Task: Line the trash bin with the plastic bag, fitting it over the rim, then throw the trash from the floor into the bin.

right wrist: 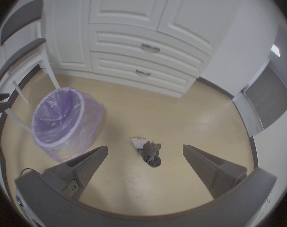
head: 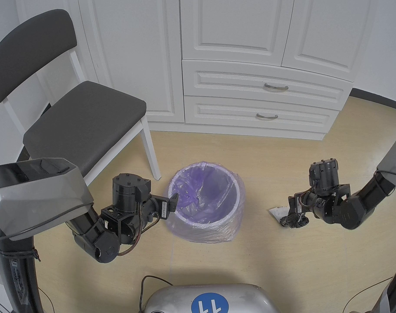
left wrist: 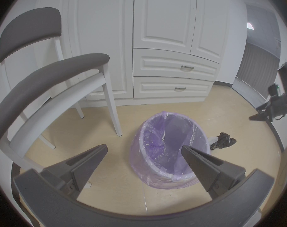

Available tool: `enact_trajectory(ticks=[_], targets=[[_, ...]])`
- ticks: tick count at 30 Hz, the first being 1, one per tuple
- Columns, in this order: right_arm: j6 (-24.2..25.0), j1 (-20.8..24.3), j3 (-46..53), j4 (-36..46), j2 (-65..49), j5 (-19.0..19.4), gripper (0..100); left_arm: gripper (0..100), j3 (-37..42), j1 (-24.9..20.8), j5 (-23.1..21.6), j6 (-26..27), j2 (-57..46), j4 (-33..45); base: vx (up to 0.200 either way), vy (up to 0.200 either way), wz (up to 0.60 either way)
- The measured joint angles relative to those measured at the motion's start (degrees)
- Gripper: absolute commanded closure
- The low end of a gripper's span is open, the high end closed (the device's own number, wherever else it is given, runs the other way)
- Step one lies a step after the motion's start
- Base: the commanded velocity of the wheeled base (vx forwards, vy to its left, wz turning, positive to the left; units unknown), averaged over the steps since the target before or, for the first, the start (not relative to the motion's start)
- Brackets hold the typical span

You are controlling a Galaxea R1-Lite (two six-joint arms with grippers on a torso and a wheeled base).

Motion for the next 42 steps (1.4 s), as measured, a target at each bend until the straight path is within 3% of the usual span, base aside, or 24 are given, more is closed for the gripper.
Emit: enact_trajectory(ticks=[6,13,25,33,34,42], targets=[[8.3,-4.0,-13.9,21.9,4.1,10.9,0,0,4.2,0.2,0.1,-1.1,-2.9,-3.2,0.000,0.000,0.00],[12.9,-9.7,-33.6,33.6,15.0,19.3,0,0,9.9,0.7,0.4,-3.1,-5.4,-8.2,0.000,0.000,0.00],[10.6,-16.8,-65.9,52.2,38.0,23.7,0,0,17.4,2.1,0.5,-3.5,-7.2,-16.8,0.000,0.000,0.00],[6.5,-20.4,-71.7,54.1,47.3,24.2,0,0,18.1,1.6,0.3,-1.6,-7.4,-18.5,0.000,0.000,0.00],[6.1,-20.4,-71.8,53.7,47.9,24.1,100,0,18.1,1.5,0.4,-1.6,-7.5,-18.5,0.000,0.000,0.00],[5.9,-20.0,-72.0,49.9,50.8,23.1,100,0,17.7,1.8,0.7,-1.5,-8.4,-18.5,0.000,0.000,0.00]])
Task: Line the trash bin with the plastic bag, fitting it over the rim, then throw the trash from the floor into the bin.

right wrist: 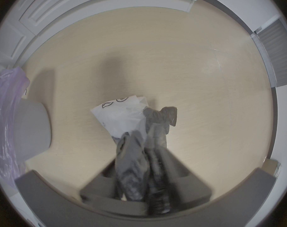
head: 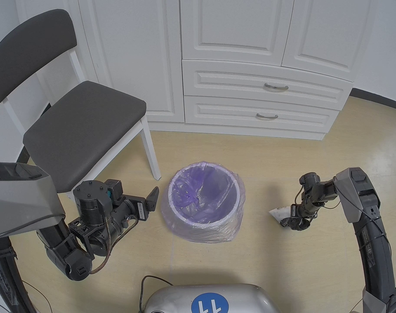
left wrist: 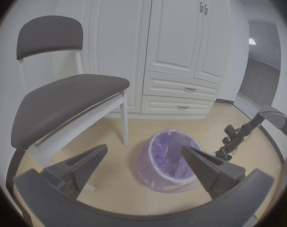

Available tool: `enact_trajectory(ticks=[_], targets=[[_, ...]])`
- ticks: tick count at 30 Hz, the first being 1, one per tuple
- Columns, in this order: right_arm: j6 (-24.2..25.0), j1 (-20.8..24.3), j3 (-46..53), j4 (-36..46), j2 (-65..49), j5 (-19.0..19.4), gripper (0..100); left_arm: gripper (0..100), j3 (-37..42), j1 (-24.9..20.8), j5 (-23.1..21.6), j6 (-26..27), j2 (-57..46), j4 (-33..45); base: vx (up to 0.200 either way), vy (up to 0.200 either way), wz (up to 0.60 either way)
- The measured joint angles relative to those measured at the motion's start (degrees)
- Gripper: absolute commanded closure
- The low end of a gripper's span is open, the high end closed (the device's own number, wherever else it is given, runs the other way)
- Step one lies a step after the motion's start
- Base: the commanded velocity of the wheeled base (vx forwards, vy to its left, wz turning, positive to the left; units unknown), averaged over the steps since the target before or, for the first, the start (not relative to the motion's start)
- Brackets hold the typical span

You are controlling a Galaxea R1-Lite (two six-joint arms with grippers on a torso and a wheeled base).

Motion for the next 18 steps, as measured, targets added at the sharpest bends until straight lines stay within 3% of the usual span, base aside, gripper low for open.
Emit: enact_trajectory(ticks=[8,18], targets=[[2.8,0.7,0.5,0.1,-3.1,0.3,100,0,0.1,0.2,0.1,0.0,-0.5,0.0,0.000,0.000,0.00],[5.8,4.2,12.0,0.0,-25.1,4.9,100,0,0.5,0.8,0.2,0.1,-0.7,-0.2,0.000,0.000,0.00]])
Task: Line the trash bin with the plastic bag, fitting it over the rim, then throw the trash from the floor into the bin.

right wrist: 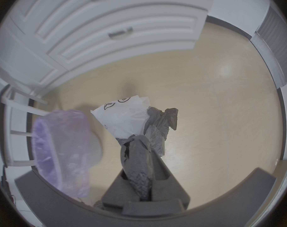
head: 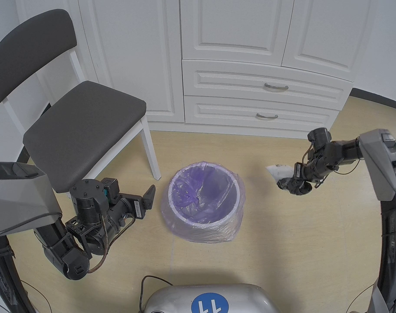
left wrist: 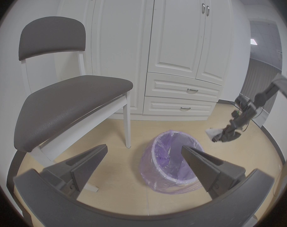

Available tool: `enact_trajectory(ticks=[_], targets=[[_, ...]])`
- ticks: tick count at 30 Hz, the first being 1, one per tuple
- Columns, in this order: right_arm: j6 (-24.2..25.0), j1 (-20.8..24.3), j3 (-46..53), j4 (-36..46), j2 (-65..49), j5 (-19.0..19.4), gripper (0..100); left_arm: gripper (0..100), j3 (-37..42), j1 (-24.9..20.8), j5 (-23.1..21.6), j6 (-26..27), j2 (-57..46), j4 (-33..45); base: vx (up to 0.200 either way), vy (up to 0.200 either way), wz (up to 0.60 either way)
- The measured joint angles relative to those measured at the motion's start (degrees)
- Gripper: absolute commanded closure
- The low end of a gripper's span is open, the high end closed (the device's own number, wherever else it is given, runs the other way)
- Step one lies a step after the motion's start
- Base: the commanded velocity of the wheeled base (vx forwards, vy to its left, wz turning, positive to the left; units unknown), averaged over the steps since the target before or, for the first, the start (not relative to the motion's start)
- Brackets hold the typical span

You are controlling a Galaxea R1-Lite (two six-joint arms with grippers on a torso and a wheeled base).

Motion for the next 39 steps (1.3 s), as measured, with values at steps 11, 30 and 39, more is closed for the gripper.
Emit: enact_trajectory(ticks=[11,30,39], targets=[[5.1,21.0,20.8,-6.4,-27.0,-2.2,100,0,0.1,0.5,0.0,1.1,-0.1,-1.4,0.000,0.000,0.00],[15.9,38.9,24.0,-22.9,-14.3,-11.0,100,0,1.7,1.0,0.1,2.0,-1.0,-3.7,0.000,0.000,0.00],[18.3,35.5,15.8,-23.1,-4.1,-11.6,100,0,1.7,1.0,0.2,2.0,-1.0,-3.8,0.000,0.000,0.00]])
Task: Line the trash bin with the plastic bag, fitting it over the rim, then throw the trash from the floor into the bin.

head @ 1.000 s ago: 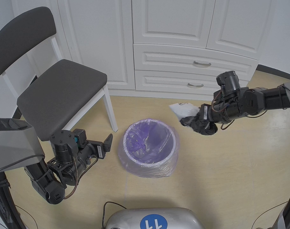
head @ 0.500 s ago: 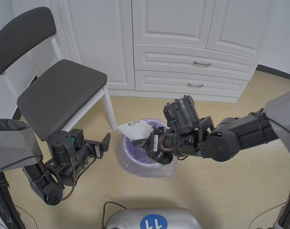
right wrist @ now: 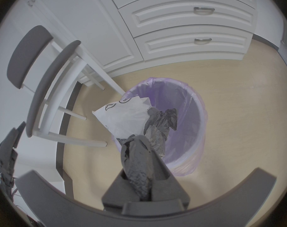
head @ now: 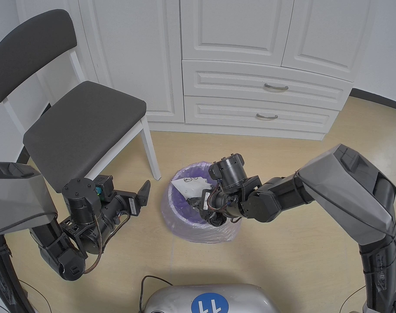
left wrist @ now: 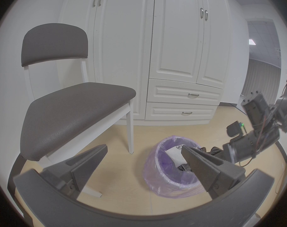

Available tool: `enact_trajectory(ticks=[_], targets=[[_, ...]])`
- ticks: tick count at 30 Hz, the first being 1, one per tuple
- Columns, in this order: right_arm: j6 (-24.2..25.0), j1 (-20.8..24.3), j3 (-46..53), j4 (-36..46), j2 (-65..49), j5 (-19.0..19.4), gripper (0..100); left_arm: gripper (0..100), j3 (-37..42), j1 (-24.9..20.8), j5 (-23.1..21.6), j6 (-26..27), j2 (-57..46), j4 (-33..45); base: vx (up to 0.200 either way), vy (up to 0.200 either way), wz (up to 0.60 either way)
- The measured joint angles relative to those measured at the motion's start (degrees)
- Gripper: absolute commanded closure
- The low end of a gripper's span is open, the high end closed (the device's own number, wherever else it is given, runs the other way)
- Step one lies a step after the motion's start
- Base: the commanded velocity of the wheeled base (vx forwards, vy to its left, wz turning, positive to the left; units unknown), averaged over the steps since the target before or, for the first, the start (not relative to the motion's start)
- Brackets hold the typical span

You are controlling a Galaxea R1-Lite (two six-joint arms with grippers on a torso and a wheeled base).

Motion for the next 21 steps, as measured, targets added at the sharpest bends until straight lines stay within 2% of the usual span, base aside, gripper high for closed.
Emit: enact_trajectory(ticks=[8,18,19,21], targets=[[0.9,-2.5,-4.2,-0.1,5.6,-0.1,100,0,-0.2,0.0,0.0,-0.1,0.1,0.0,0.000,0.000,0.00],[1.6,-3.3,-7.0,-0.2,9.7,0.0,100,0,-0.2,0.1,0.0,0.0,0.1,0.0,0.000,0.000,0.00],[2.2,-3.3,-7.5,-0.3,10.1,0.0,0,0,-0.2,0.1,0.0,0.0,0.2,0.0,0.000,0.000,0.00],[2.9,-3.3,-8.0,-0.3,10.5,-0.1,0,0,-0.2,0.1,0.0,0.0,0.2,0.0,0.000,0.000,0.00]])
